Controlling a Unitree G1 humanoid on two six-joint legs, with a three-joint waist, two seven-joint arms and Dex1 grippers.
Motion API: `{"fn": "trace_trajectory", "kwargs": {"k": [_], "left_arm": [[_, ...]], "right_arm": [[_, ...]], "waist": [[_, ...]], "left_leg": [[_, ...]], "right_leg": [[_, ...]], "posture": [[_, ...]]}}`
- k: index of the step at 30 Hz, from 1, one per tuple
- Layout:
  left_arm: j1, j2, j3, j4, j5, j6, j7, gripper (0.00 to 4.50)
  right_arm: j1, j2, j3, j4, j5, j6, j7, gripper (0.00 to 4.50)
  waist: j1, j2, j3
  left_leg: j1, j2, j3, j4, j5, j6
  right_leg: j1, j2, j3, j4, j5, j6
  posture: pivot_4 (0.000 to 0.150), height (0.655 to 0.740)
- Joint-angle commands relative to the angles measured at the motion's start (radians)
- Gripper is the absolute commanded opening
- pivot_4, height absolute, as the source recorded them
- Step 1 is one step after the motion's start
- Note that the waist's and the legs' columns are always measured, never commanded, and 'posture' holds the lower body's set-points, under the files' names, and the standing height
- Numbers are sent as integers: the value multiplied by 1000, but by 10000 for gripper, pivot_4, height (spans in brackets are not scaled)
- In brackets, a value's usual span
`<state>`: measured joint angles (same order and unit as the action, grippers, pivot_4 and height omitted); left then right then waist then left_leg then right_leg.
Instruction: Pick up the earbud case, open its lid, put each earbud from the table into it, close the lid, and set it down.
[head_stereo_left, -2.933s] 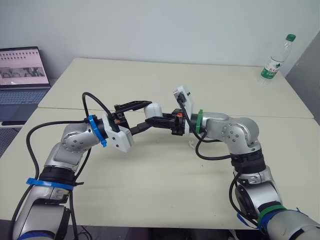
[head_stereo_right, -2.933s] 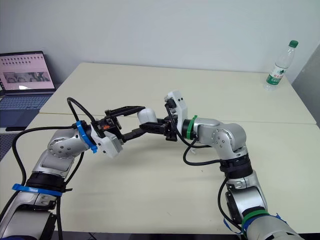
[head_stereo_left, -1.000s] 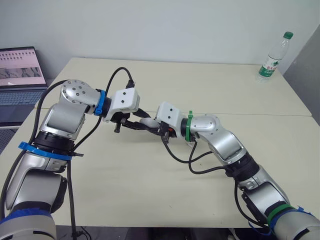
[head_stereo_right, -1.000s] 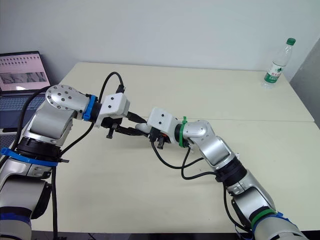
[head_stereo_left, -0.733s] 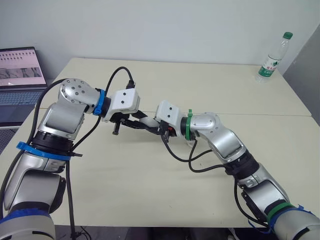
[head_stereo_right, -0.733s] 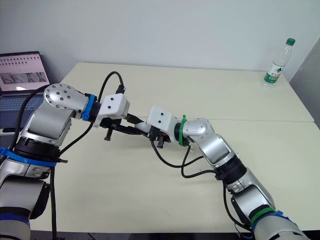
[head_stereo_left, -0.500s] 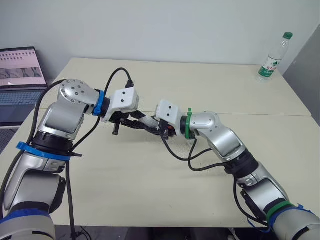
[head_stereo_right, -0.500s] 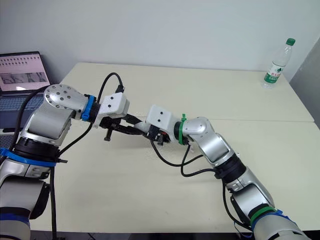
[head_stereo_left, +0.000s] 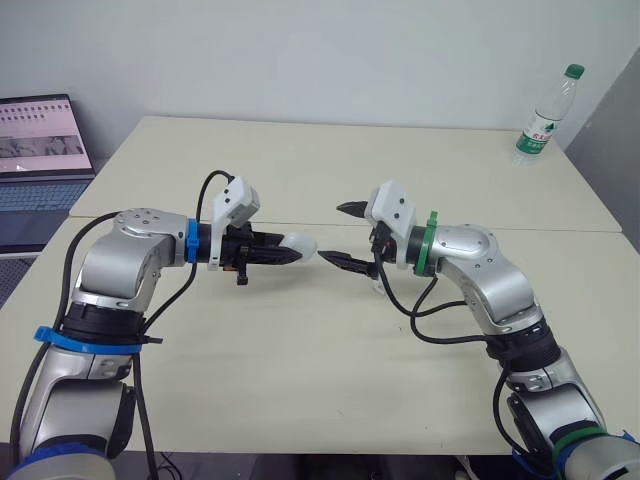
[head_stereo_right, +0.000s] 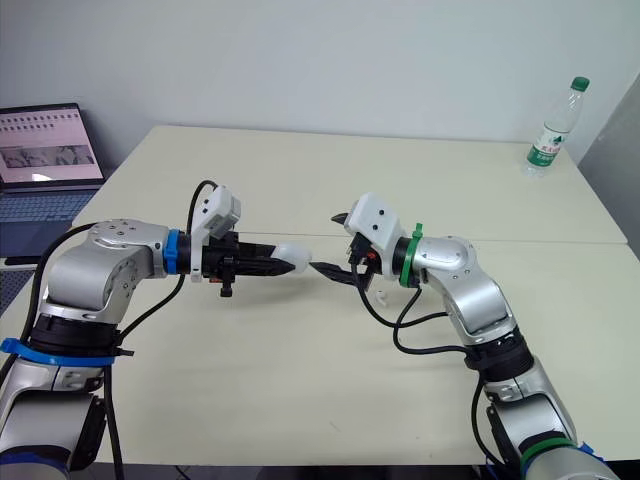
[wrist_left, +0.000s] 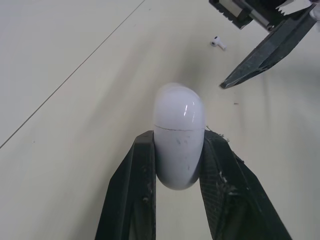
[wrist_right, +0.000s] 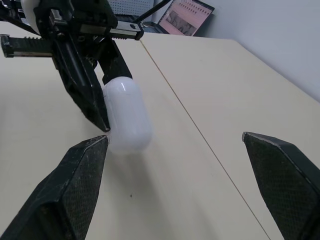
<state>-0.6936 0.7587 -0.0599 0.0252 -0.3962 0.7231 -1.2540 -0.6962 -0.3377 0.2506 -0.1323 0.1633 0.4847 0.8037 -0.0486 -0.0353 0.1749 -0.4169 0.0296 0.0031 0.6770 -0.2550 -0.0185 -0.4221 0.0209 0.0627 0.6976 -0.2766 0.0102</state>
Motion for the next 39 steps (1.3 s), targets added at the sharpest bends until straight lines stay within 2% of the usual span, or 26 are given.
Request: {"fn": "trace_trajectory", "kwargs": {"k": [1, 18, 32, 35, 39], "left_arm": [[1, 6, 44, -51, -32, 6, 28, 7858], [8, 17, 30, -84, -71, 10, 41, 7858], [30, -6, 25, -59, -56, -33, 47, 7858], [45, -28, 39, -60, -47, -71, 78, 7858], [59, -145, 117, -31, -14, -236, 252, 7858]], "right_arm": [[-19, 11, 5, -23, -2, -33, -5, 44668], [-94, 60, -13, 103, -35, -65, -51, 44668], [-112, 26, -75, 65, 59, 51, -20, 44668], [-110, 12, -93, 46, 98, 92, -2, 44668], [-93, -45, -142, 37, 170, 195, 29, 44668]], "waist": [[1, 0, 0], [2, 0, 0], [2, 0, 0], [3, 0, 0], [15, 0, 0]], "left_leg": [[0, 0, 0, 0, 0, 0], [0, 0, 0, 0, 0, 0], [0, 0, 0, 0, 0, 0], [0, 0, 0, 0, 0, 0], [0, -1, 0, 0, 0, 0]], "right_leg": [[0, 0, 0, 0, 0, 0], [0, 0, 0, 0, 0, 0], [0, 0, 0, 0, 0, 0], [0, 0, 0, 0, 0, 0], [0, -2, 0, 0, 0, 0]], "posture": [[1500, 7400], [1500, 7400], [1500, 7400], [1500, 7400], [1500, 7400]]}}
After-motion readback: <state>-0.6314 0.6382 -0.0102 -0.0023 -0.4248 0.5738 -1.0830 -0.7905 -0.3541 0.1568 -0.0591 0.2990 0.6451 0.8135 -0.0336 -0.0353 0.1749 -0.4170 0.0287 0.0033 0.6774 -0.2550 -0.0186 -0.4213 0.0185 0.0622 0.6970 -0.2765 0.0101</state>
